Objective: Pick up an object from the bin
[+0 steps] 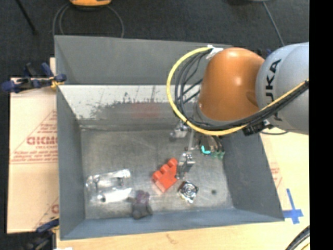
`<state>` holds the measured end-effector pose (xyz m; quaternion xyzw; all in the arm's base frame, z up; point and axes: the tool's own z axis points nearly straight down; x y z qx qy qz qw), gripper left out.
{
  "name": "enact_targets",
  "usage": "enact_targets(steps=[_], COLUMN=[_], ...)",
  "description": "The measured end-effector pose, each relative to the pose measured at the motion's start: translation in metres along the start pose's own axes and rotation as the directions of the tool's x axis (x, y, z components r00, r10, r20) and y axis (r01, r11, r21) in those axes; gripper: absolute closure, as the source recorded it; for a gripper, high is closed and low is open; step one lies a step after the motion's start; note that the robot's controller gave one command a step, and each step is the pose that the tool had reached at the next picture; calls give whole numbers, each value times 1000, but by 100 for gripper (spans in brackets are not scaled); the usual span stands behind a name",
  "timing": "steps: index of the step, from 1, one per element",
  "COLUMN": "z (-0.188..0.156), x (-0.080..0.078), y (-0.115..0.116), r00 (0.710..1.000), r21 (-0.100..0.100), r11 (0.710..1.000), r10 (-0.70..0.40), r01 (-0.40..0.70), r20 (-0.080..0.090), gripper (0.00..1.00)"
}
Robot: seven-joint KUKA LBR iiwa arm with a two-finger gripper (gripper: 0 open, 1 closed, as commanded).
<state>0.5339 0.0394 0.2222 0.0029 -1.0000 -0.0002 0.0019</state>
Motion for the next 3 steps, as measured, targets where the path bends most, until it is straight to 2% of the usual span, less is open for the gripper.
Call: enact_targets(steps=[1,2,3], z=[151,147,-8], x=[2,0,-14], y=[-40,-39,-61], r00=[984,984,889], r21=[2,2,8], r11=[984,984,889], r10=[-178,-176,-457], r01=[178,176,457], r20=[17,23,12], gripper=[0,100,100])
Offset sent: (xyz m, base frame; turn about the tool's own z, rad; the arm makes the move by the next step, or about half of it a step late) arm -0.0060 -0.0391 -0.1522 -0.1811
